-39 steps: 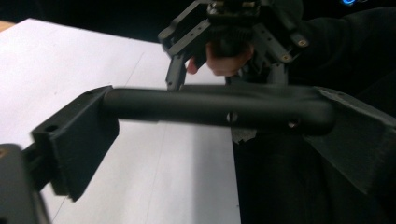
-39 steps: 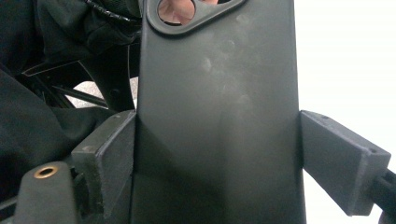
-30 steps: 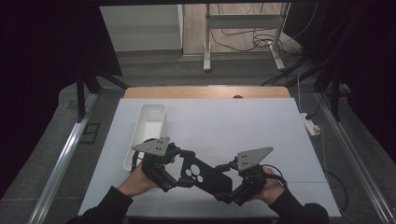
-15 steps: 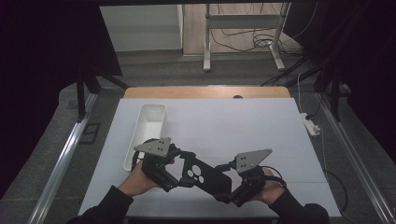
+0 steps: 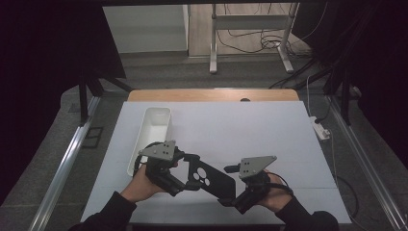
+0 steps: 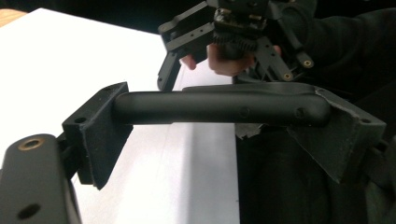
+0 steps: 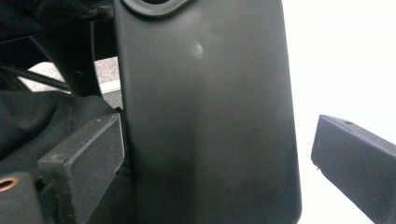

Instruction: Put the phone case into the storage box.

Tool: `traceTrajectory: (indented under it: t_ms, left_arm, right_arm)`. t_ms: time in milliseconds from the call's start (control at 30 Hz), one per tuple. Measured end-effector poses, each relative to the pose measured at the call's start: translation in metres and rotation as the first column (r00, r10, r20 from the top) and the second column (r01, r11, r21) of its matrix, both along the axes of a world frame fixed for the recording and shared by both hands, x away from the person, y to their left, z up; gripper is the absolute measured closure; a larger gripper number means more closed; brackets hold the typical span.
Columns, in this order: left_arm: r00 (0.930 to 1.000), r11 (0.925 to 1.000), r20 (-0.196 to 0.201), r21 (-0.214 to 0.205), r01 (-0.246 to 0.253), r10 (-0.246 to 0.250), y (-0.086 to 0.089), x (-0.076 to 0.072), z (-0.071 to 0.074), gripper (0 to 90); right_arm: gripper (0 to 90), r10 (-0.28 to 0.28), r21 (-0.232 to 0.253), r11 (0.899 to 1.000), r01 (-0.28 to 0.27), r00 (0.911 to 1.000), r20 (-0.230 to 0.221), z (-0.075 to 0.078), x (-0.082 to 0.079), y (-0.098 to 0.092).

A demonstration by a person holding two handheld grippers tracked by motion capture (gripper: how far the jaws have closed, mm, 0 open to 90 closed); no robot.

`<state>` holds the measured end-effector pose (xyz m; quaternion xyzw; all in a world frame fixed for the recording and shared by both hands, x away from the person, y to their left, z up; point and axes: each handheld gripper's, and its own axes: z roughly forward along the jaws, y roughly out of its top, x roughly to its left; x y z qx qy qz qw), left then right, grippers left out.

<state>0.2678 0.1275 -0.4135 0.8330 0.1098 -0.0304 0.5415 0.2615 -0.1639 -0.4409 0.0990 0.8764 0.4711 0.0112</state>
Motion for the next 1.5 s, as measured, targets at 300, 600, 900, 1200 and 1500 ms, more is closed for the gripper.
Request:
traceTrajectory:
  t_ms: [300, 600, 900, 1200, 1500]
  left_arm:
    - [0.9960, 0.9941, 0.000, 0.062, -0.089, 0.090, 0.001, 0.004, 0.002, 15.1]
    - [0.9835, 0.9795, 0.002, 0.090, -0.180, 0.181, 0.004, 0.007, 0.003, 15.0]
    - [0.9669, 0.9602, -0.002, 0.118, -0.253, 0.255, 0.004, 0.010, 0.006, 14.9]
    - [0.9503, 0.9447, -0.023, 0.119, -0.306, 0.310, 0.004, 0.013, 0.007, 14.8]
    - [0.9417, 0.9359, -0.035, 0.129, -0.328, 0.335, 0.000, 0.014, 0.009, 14.8]
  right_arm:
    - [0.0, -0.096, -0.025, 0.995, 0.096, 0.9953, 0.014, -0.002, 0.007, -0.004]
    - [0.0, -0.153, -0.030, 0.988, 0.154, 0.9879, 0.023, -0.005, 0.009, -0.003]
    - [0.4, -0.227, -0.040, 0.973, 0.228, 0.9734, 0.032, -0.006, 0.013, -0.003]
    - [0.0, -0.254, -0.080, 0.964, 0.255, 0.9668, 0.022, -0.009, 0.013, 0.005]
    - [0.0, -0.292, -0.101, 0.951, 0.293, 0.9560, 0.028, -0.009, 0.014, 0.009]
